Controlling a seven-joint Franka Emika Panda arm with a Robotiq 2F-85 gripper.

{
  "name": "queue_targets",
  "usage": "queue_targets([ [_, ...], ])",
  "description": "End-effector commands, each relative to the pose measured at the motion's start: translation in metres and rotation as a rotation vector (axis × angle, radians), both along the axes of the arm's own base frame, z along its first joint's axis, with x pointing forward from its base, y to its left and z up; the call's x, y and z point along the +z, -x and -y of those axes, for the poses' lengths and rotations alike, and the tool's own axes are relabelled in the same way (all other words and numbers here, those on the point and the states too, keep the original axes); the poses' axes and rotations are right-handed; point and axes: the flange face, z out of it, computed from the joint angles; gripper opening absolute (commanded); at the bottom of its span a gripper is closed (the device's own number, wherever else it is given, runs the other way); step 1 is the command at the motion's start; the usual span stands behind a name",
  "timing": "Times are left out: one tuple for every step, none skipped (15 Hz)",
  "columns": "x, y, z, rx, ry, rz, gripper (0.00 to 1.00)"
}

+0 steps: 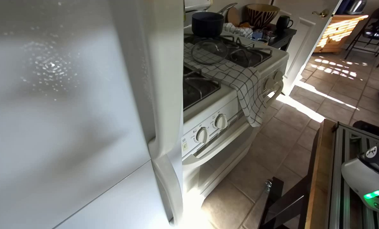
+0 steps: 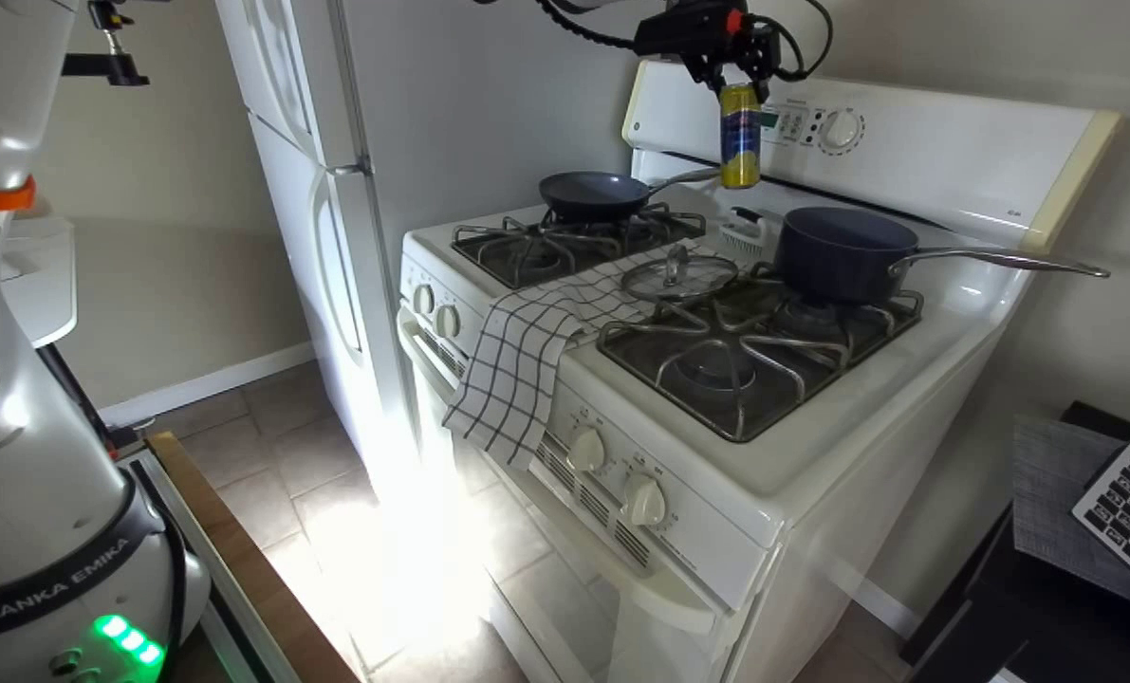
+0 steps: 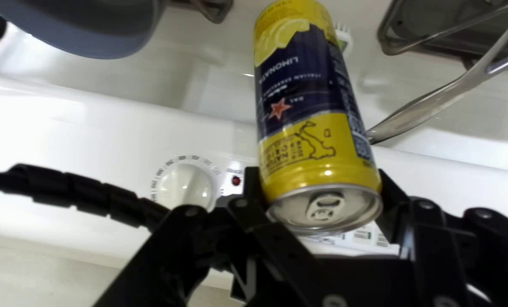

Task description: Put the yellow can in the pot on the right

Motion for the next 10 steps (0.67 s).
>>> queue_targets([
  [0.026,0.057,0.038,-0.135,0.041,0.036,0.38],
  [0.032,0.064,0.051,-0.169,0.05,0.074,0.38],
  [0.035,0.072,0.061,-0.192,0.065,0.105,0.38],
  [0.041,0.078,0.072,-0.223,0.084,0.133,0.38],
  [0.04,0.081,0.083,-0.251,0.095,0.153,0.38],
  [0.038,0.083,0.094,-0.276,0.099,0.17,0.38],
  [0.035,0.085,0.103,-0.299,0.087,0.191,0.38],
  [0.028,0.085,0.11,-0.31,0.073,0.217,0.38],
  [0.023,0.083,0.117,-0.325,0.057,0.243,0.38],
  [0.016,0.08,0.122,-0.333,0.039,0.274,0.38],
])
